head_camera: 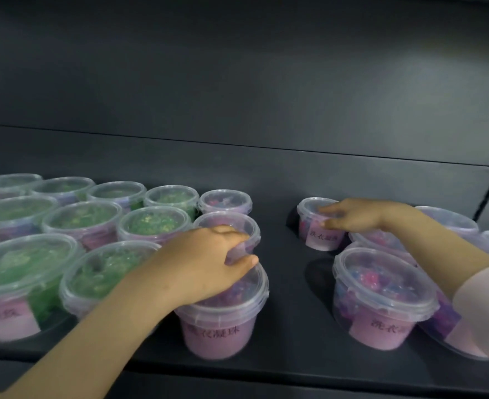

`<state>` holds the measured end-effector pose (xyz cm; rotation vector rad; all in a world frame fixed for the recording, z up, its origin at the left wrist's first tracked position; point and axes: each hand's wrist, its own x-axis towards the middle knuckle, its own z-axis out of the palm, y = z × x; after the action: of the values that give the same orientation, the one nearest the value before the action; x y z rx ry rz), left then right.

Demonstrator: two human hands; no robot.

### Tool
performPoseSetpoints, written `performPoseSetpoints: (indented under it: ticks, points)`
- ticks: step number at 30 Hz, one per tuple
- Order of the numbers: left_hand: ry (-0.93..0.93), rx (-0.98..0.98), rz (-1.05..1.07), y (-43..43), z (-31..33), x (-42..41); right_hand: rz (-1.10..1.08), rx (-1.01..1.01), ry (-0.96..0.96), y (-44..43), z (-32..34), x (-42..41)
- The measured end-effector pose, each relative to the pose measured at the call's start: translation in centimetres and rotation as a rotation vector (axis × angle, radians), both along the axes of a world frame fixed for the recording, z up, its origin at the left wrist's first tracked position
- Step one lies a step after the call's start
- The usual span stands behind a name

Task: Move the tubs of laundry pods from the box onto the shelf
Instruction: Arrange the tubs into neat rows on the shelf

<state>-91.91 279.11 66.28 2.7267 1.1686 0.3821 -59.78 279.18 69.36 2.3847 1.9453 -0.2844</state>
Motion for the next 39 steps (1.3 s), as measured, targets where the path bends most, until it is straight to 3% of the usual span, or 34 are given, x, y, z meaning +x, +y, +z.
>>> performPoseSetpoints:
  ticks: [18,29,33,39]
  points:
    - [-0.040,0.029,-0.043,0.7,-0.9,0.0,0.173,-0.046,-0.100,5.3,0.4,-6.1]
    - [-0.018,0.006,-0.025,0.4,-0.3,0.0,0.195,-0.050,-0.043,4.8,0.6,-6.3]
    - [0.001,0.012,-0.003,0.3,-0.2,0.2,0.216,0.093,0.083,2.0,1.3,-6.3]
    - [-0.035,-0.003,-0.015,0.8,-0.5,0.0,0.230,0.373,0.018,-8.7,1.4,-6.6]
